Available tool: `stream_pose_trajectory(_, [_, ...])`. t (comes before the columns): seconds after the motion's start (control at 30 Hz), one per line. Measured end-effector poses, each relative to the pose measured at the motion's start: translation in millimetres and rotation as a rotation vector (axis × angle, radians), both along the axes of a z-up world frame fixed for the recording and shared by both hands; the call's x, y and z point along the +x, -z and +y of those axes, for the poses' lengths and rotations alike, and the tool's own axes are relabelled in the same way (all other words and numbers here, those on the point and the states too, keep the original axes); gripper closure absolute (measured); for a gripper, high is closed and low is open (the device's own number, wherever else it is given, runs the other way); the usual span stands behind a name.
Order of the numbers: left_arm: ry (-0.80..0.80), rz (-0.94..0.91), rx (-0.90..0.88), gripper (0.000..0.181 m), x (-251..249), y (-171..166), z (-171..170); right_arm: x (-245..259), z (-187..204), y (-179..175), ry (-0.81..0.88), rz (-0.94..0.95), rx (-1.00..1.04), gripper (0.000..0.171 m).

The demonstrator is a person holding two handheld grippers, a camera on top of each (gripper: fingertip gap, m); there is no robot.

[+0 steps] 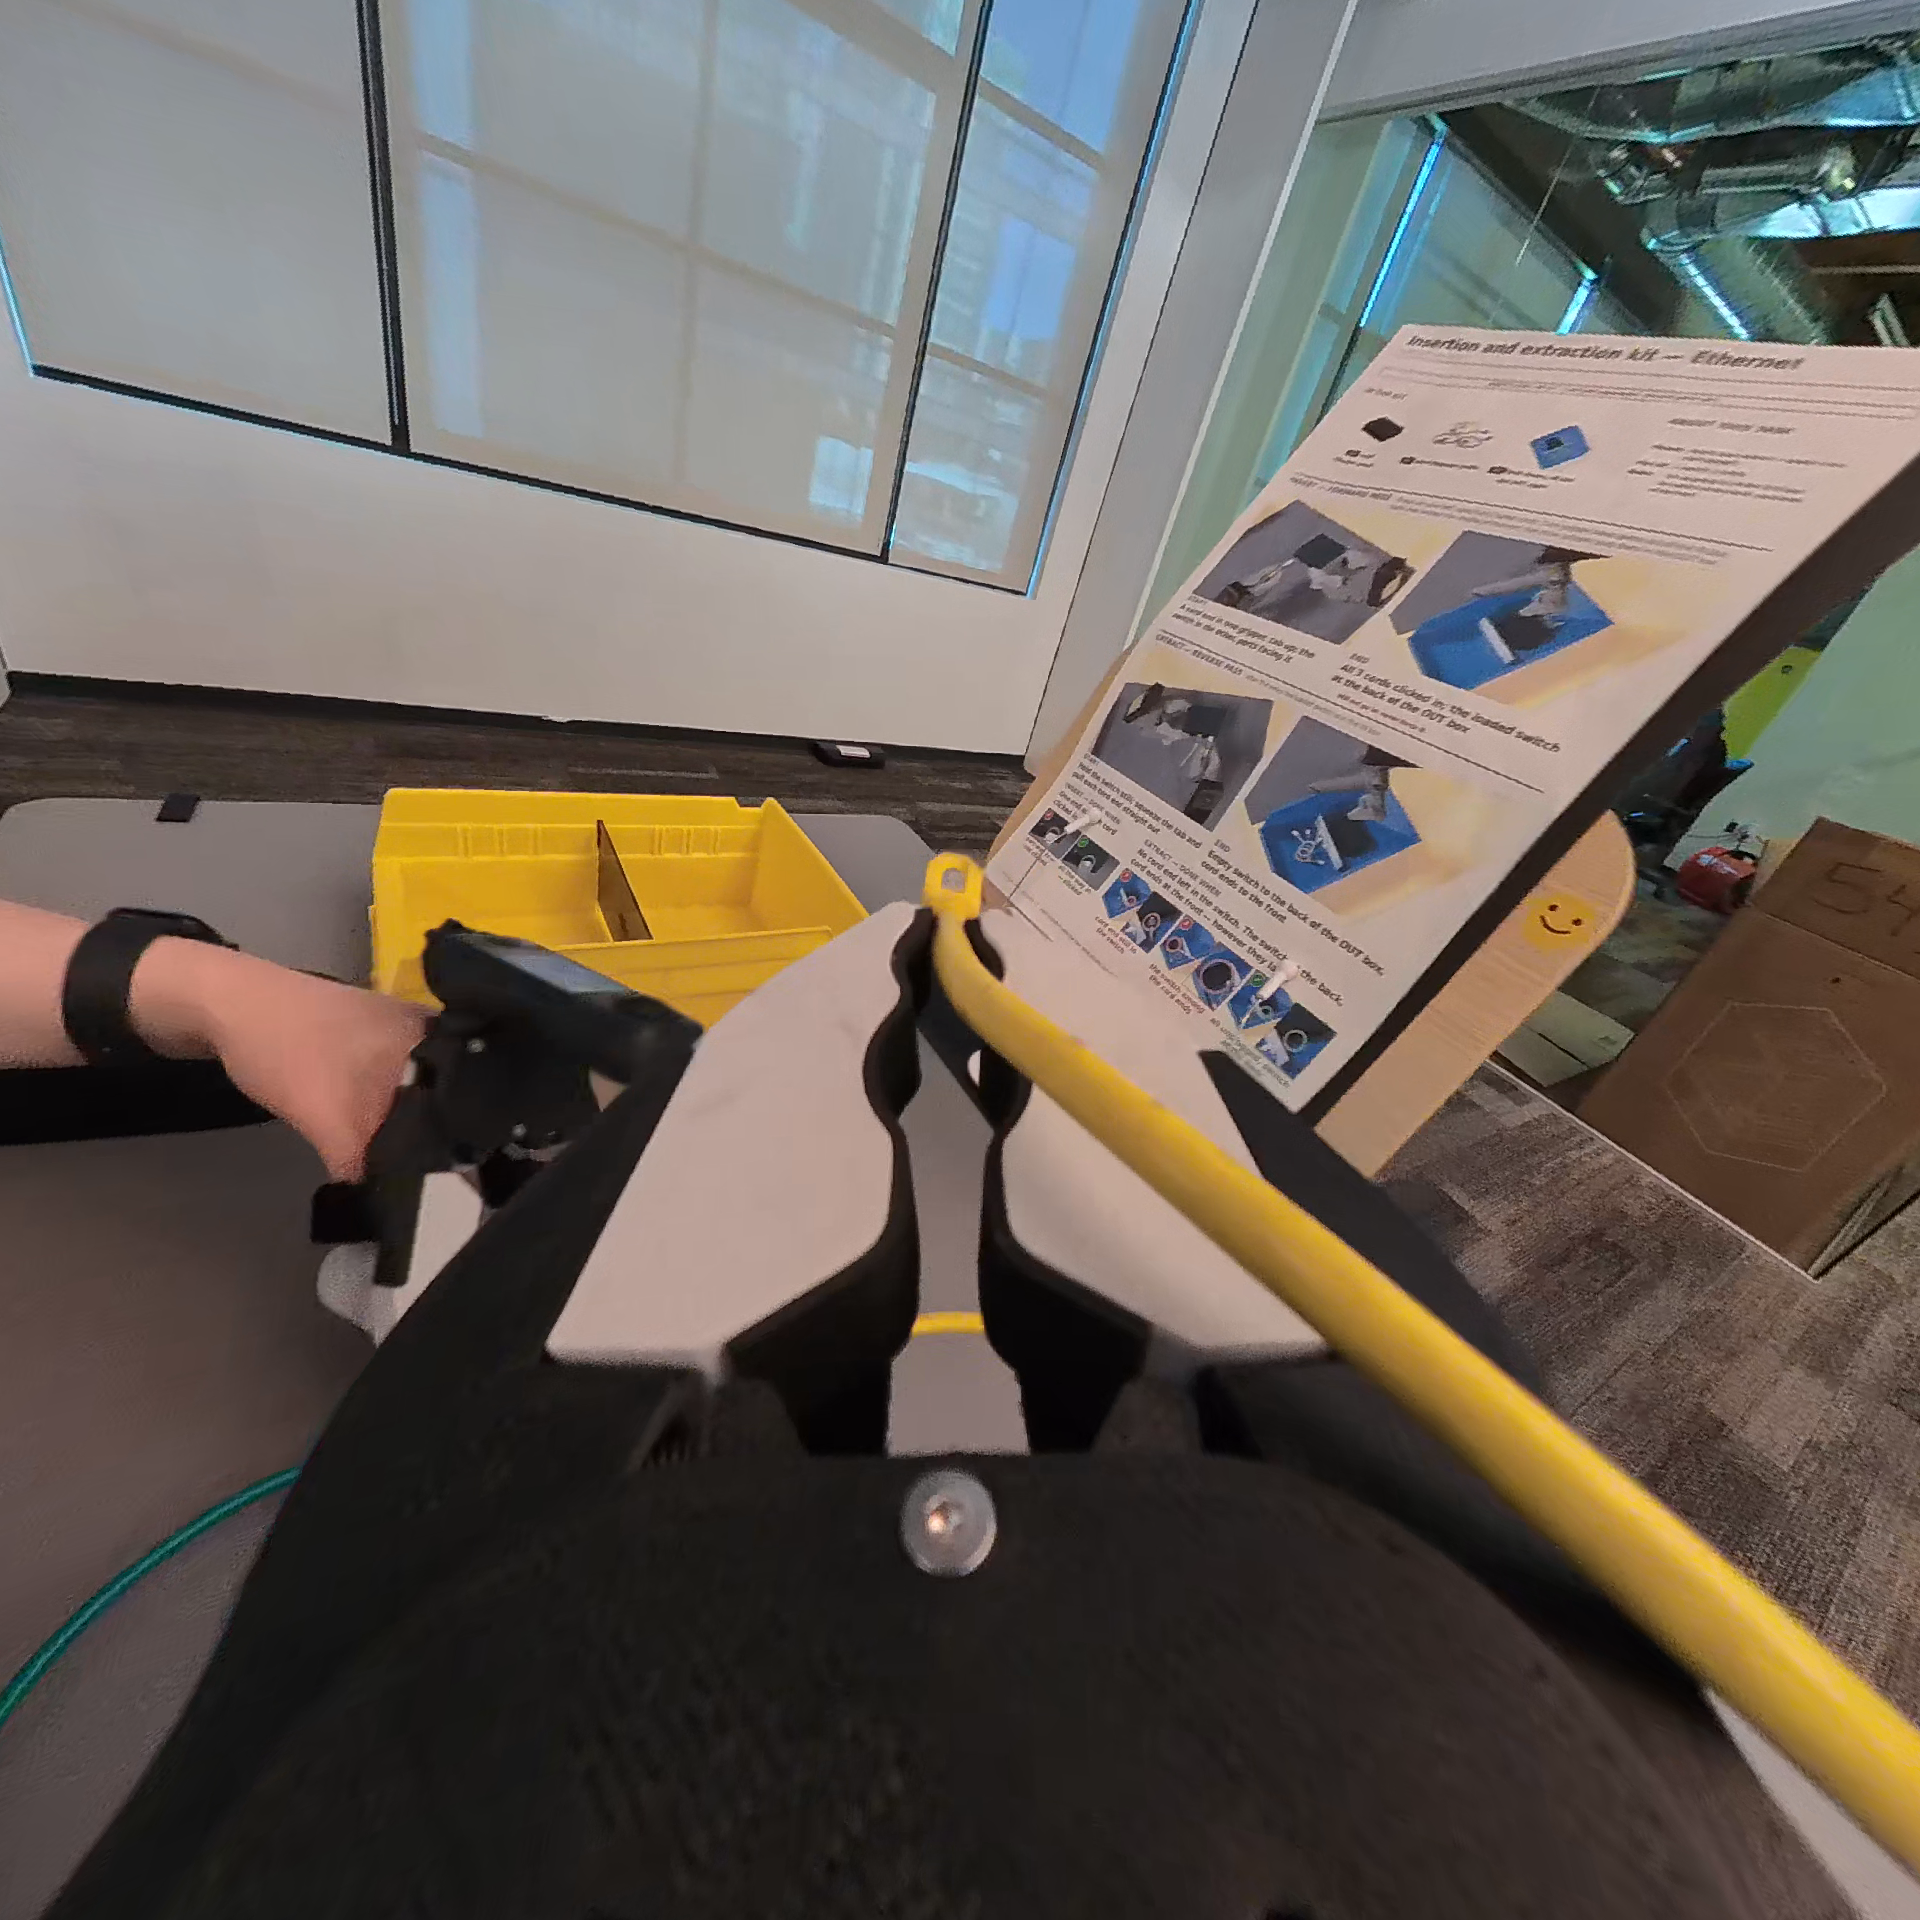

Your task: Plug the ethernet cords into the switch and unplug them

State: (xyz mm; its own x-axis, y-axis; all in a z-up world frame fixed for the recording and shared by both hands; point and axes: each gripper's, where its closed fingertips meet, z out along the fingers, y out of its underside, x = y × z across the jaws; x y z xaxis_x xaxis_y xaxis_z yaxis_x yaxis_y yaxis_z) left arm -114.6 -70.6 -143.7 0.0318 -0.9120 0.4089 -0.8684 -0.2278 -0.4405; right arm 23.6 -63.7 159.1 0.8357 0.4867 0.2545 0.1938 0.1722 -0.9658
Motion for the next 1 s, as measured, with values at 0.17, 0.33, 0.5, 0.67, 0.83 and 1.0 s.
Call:
stream_pose_trajectory(0.17, [-0.082,-0.042,-0.268,0.117,3,-6,1,-10,9,11,-0.026,-0.017,-0.052,0.165])
stream_pose_trajectory(0.33, [-0.096,-0.104,-0.230,0.117,7,-6,10,-24,22,26,-0.062,-0.039,-0.109,0.165])
stream_pose_trajectory(0.5, [-0.107,-0.174,-0.130,0.129,10,-12,19,-44,35,48,-0.131,-0.055,-0.196,0.165])
stream_pose_trajectory(0.67, [-0.135,-0.246,-0.050,0.143,12,-18,28,-63,36,65,-0.201,-0.152,-0.228,0.165])
stream_pose_trajectory(0.83, [-0.123,-0.322,0.181,0.146,17,-18,35,-64,35,63,-0.223,-0.123,-0.223,0.165])
stream_pose_trajectory(1.0, [-0.106,-0.416,0.259,0.148,23,-20,36,-64,37,63,-0.229,-0.108,-0.225,0.165])
